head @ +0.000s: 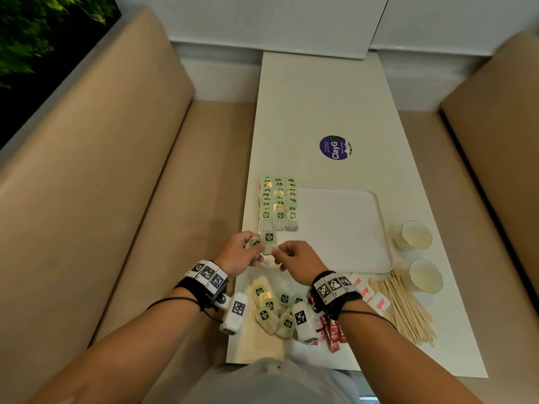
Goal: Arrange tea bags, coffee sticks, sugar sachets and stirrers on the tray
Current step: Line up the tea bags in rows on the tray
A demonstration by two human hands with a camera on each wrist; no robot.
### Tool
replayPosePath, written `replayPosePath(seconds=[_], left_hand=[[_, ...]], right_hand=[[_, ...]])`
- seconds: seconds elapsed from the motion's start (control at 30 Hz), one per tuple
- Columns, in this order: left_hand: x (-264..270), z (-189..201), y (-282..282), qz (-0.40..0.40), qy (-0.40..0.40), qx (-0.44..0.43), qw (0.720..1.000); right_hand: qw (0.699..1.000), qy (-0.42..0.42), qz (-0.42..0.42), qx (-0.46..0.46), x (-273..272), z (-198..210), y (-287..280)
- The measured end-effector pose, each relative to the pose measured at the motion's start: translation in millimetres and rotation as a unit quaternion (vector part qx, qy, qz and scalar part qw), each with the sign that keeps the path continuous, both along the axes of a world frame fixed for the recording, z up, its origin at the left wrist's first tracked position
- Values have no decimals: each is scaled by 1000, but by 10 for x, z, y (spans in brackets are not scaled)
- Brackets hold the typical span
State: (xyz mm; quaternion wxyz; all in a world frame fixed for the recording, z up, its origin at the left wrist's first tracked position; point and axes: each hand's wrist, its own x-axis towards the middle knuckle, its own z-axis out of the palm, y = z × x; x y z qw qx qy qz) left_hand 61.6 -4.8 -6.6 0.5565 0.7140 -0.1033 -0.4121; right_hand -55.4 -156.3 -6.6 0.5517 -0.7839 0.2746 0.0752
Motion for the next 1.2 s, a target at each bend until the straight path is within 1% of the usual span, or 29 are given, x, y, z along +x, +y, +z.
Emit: replayPosePath(seconds=[0.17,0.37,0.47,0.67,0.8,0.93,1.13,1.2], left_hand=[[121,-79,16,40,11,32,999],[230,-181,-1,81,46,58,994],[282,-241,-3,90,57,64,992],[370,-336,-23,105,40,79,990],[422,-368,-18,104,26,91,990],[441,-393,-16,105,25,86,990],[438,-402,-4,69,-29,92,993],[438,-408,-11,67,-33,93,993]], right_hand=[[999,28,-19,-32,196,-115,-87],[994,88,1,-71,459,-267,-140],[992,105,1,-71,554,-336,-142],[991,121,-15,-46,694,-472,-177],[990,127,-34,-48,755,-488,-196],[988,139,-49,-44,784,-493,-195],[987,141,-58,-46,793,-495,-186],[987,143,-51,-56,801,-481,-195]])
